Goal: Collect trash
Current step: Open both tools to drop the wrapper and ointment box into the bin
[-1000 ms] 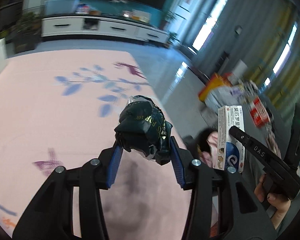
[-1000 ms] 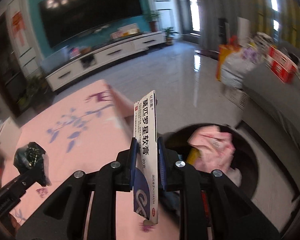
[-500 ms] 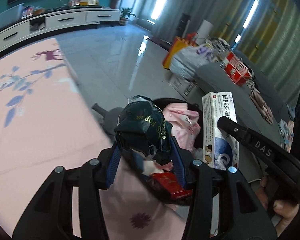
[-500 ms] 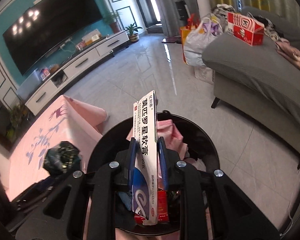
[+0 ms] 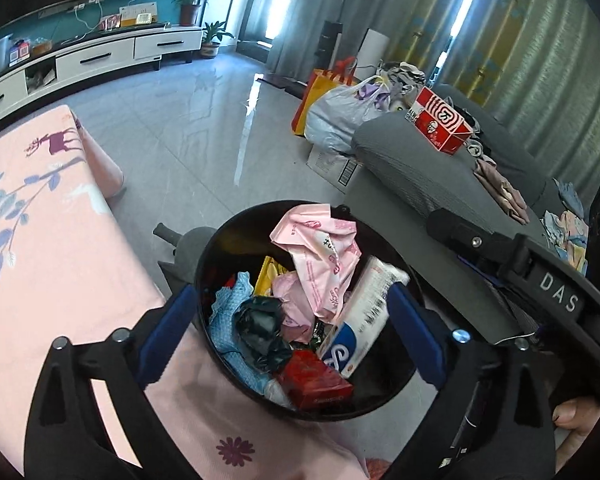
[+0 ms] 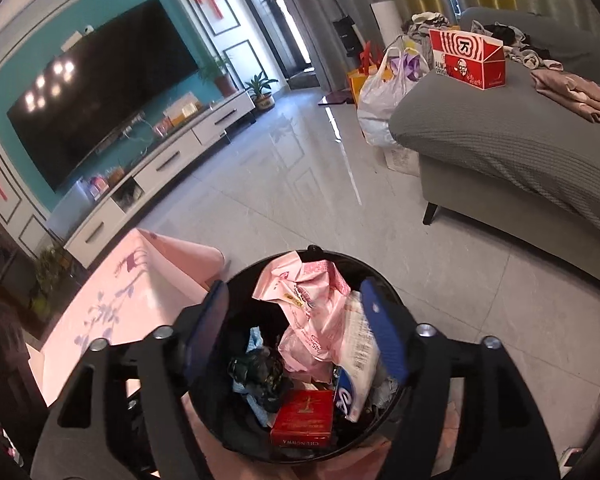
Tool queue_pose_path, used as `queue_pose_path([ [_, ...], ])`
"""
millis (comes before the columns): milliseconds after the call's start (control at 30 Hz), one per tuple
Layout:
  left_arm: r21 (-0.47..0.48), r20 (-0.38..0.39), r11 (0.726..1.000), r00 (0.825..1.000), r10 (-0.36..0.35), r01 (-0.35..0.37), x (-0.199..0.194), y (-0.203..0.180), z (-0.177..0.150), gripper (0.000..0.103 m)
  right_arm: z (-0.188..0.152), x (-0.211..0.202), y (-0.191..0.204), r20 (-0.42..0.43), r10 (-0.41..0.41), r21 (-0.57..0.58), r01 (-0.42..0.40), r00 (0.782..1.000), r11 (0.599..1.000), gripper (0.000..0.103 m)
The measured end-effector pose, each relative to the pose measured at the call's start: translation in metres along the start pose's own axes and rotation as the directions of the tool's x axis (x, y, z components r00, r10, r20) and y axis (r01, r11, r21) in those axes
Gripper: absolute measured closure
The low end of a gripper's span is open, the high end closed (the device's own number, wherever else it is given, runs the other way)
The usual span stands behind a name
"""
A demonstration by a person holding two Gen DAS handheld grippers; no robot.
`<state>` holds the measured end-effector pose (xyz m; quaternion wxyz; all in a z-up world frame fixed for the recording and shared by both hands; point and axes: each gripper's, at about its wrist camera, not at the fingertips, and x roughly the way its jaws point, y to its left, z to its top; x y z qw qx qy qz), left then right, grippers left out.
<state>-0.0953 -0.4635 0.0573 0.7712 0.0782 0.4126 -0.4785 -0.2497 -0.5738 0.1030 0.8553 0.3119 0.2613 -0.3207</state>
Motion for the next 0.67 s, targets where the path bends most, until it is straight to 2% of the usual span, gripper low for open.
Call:
queue_pose_path([
  [100, 0.008, 0.017, 1.000, 1.000, 0.004, -0.004, -0.011, -0.003, 0.002, 0.003, 0.001, -0.007, 0.001, 0.016, -0.016, -0.010, 0.016, 1.000, 1.000, 0.019],
  [200, 0.005, 0.023, 0.999, 0.999, 0.039, -0.039, -0.021, -0.001, 0.003, 0.003, 0.002, -0.011, 0.001, 0.019, -0.034, -0.006, 0.034, 0.999, 0.999, 0.018],
  [267, 0.012, 0.044, 0.999, 0.998, 0.051, -0.051, -0.028, 0.000, 0.002, 0.003, 0.003, -0.013, 0.000, 0.022, -0.059, -0.008, 0.059, 0.998, 0.998, 0.013],
  [367, 0.028, 0.066, 0.997, 0.995, 0.073, -0.075, -0.037, 0.001, 0.002, 0.003, 0.002, -0.015, 0.002, 0.028, -0.097, -0.023, 0.098, 0.995, 0.995, 0.012],
  [667, 0.004, 0.046, 0.998, 0.997, 0.061, -0.061, -0.044, 0.008, 0.003, 0.003, 0.000, -0.012, 0.004, 0.022, -0.137, -0.047, 0.138, 0.990, 0.989, 0.008],
])
